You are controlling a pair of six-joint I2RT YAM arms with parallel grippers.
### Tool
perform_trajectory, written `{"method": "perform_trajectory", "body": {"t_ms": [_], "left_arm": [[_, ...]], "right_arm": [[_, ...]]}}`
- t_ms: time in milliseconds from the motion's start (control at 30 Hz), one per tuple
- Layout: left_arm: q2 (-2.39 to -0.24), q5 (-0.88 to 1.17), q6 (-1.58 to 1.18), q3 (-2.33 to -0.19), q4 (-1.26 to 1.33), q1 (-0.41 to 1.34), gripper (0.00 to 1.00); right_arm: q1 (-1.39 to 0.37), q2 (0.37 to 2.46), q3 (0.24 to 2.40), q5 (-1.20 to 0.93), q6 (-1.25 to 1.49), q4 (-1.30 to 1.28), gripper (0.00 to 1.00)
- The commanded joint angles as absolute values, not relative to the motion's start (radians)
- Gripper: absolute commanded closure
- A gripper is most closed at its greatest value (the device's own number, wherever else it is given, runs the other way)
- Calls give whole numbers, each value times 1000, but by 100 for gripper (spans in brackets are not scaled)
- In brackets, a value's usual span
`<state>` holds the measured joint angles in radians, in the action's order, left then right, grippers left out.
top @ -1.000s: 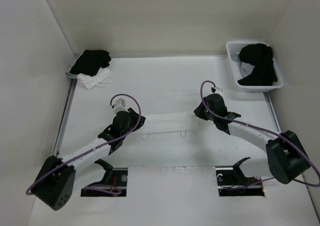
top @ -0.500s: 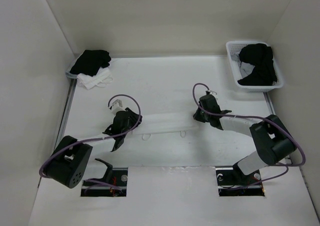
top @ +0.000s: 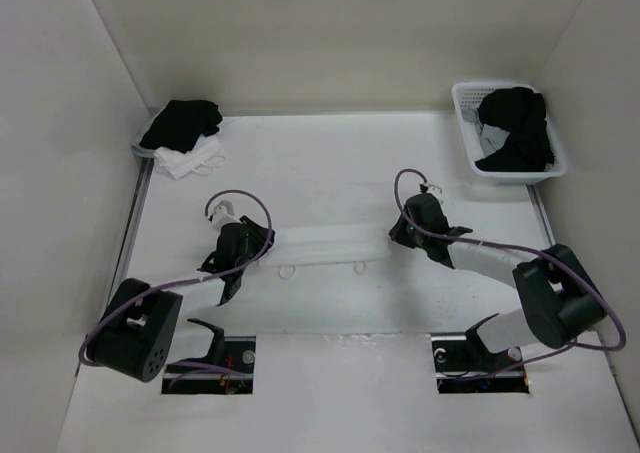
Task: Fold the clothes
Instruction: Fold the tank top
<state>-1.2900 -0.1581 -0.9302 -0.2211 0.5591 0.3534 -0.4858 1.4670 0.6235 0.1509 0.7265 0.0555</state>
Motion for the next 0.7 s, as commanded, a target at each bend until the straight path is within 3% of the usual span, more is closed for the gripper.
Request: {"method": "perform_trajectory", "body": {"t_ms": [0,167,333,500,667], "left_arm": [[-1163,-135,-899,-250,545,363,74],[-1059,-158,-835,-320,422,390,72],[-1040,-161,-824,-344,396,429,71],[-988,-163,-815,-348,379,467,71],[-940,-152,-798,-362,354,464,70]], "right_arm": [[-487,1336,598,172,747,86,76],[-489,1293,554,103,761,72,51],[-489,1336,474,19,831,173,41],[-489,1391,457,9,867,202,40],[-490,1419,416,-20,934,293,52]]}}
